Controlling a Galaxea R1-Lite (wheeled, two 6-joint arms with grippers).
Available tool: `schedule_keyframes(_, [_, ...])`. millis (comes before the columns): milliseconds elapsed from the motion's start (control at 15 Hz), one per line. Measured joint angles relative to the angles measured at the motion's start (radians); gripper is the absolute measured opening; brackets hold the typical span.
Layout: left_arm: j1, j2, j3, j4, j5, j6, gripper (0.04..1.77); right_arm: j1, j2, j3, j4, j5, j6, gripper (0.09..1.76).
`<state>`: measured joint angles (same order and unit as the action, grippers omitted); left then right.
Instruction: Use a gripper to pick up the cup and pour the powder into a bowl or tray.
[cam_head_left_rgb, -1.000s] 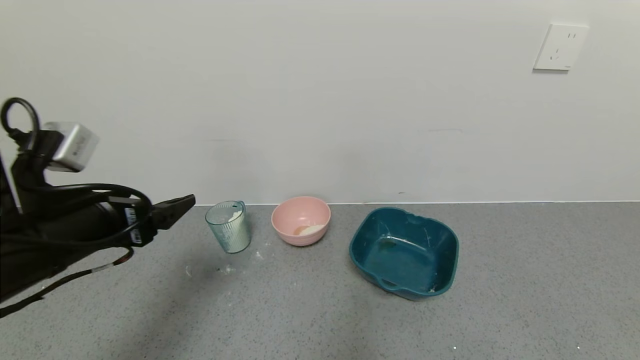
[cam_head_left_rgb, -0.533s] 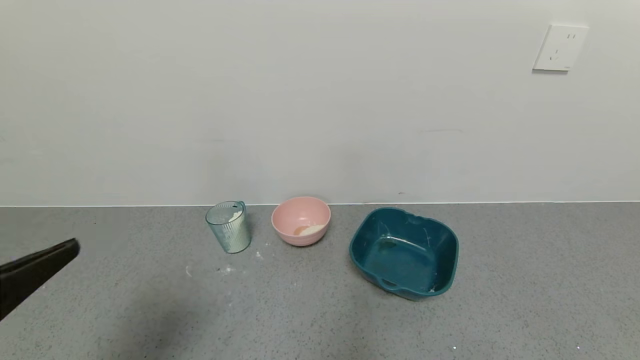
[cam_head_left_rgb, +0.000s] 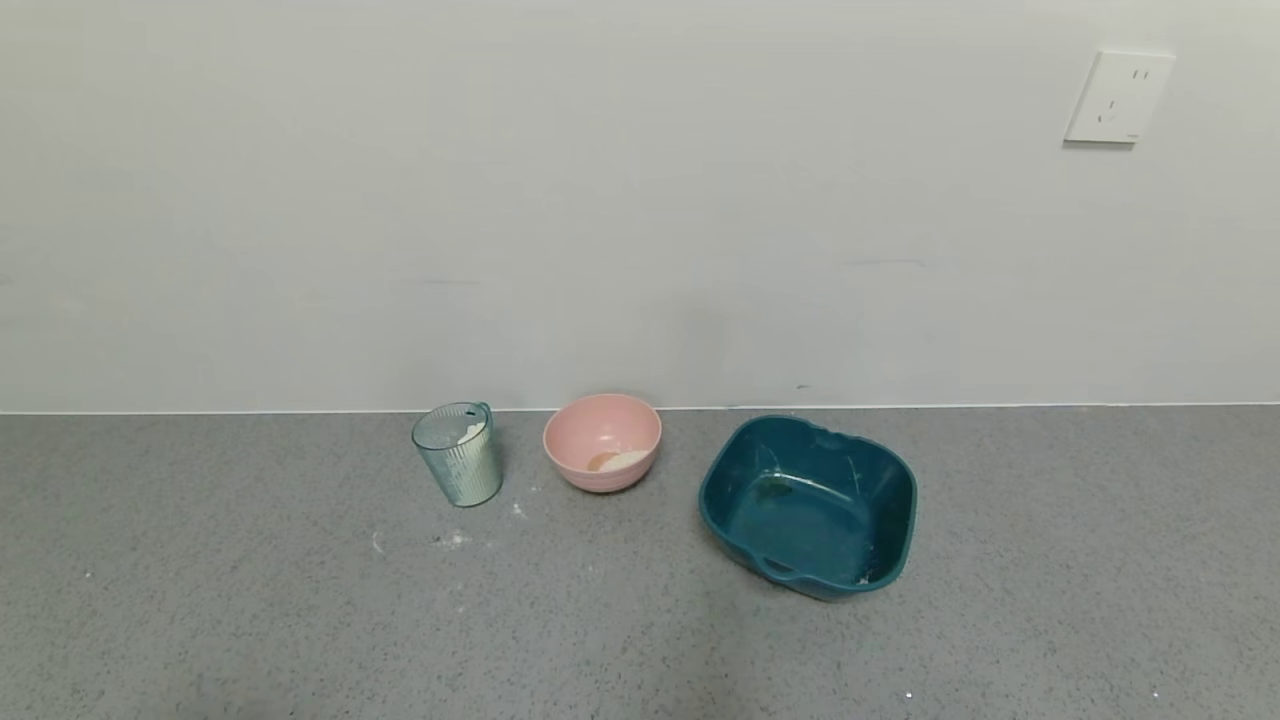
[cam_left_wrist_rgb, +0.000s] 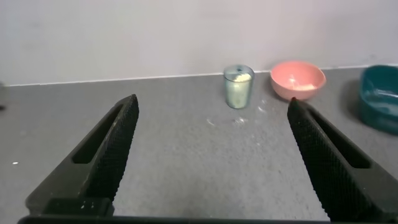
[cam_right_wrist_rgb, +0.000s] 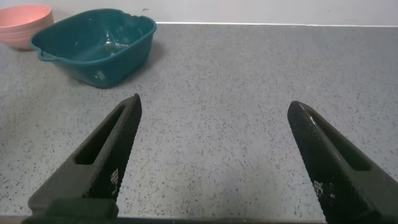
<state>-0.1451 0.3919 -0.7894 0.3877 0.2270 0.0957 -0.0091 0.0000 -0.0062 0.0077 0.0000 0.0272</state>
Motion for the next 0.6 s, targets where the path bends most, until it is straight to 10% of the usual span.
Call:
schedule_keyframes(267, [0.14, -0.077, 0.0, 0.001, -0.01, 0.084, 1.71, 0.0, 0.0, 0.0, 0.0, 0.0, 0.0, 1.71])
schedule_keyframes(600, [0.149, -0.268, 0.115, -0.007, -0.153, 0.096, 1.72, 0.0, 0.0, 0.0, 0.0, 0.0, 0.0, 1.71])
